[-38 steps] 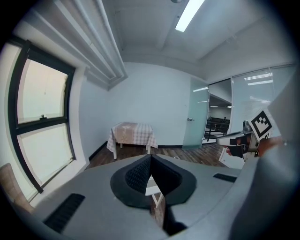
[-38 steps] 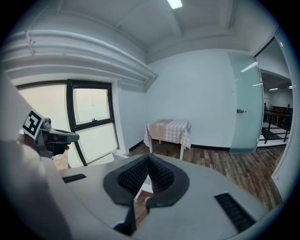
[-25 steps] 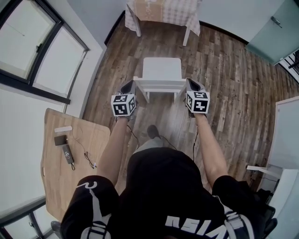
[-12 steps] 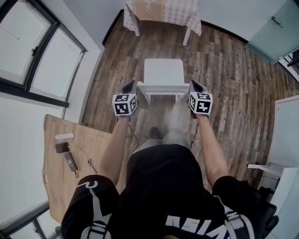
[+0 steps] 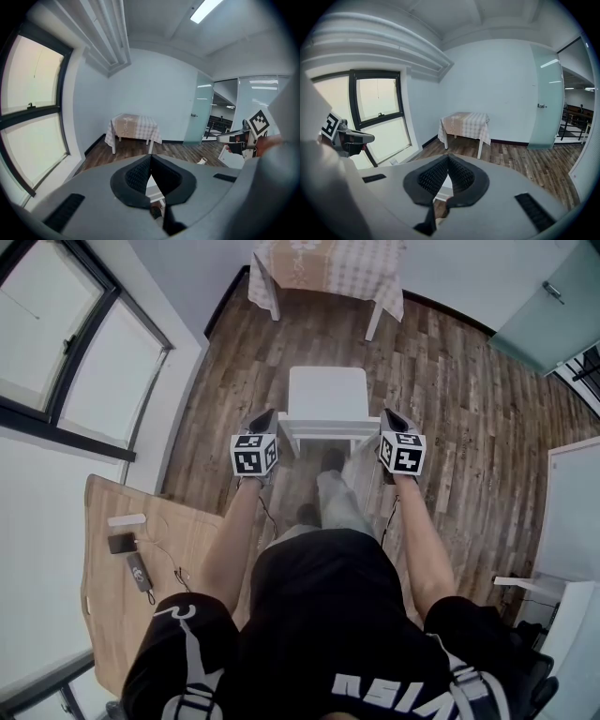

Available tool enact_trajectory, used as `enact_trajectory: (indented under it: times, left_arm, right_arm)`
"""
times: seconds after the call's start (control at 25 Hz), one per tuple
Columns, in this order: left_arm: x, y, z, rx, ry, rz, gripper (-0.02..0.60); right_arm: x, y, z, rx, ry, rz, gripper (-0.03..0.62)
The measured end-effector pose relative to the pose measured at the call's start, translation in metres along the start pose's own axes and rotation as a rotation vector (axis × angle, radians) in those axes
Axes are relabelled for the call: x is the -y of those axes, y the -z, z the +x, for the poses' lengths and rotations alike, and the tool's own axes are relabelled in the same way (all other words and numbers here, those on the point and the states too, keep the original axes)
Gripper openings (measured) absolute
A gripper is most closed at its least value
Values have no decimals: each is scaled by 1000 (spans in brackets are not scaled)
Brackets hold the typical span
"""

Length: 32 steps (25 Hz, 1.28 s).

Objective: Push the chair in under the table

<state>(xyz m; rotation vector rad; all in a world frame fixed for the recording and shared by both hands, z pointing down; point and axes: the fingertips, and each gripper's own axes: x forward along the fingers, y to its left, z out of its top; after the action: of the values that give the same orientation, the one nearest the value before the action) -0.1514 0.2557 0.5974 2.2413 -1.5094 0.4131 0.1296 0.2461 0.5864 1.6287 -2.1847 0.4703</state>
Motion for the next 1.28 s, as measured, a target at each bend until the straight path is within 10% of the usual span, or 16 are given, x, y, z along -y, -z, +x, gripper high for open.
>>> enact_trajectory:
  times: [0.68,1.28]
  left_arm:
    - [-2,25,36,-95,40,-12,29]
    - [-6,84,88,-320,38,-17,314]
  right_arm:
    - [21,28,29,-78,4,-7,43]
    - [46,102,71,-321,-38,24,368]
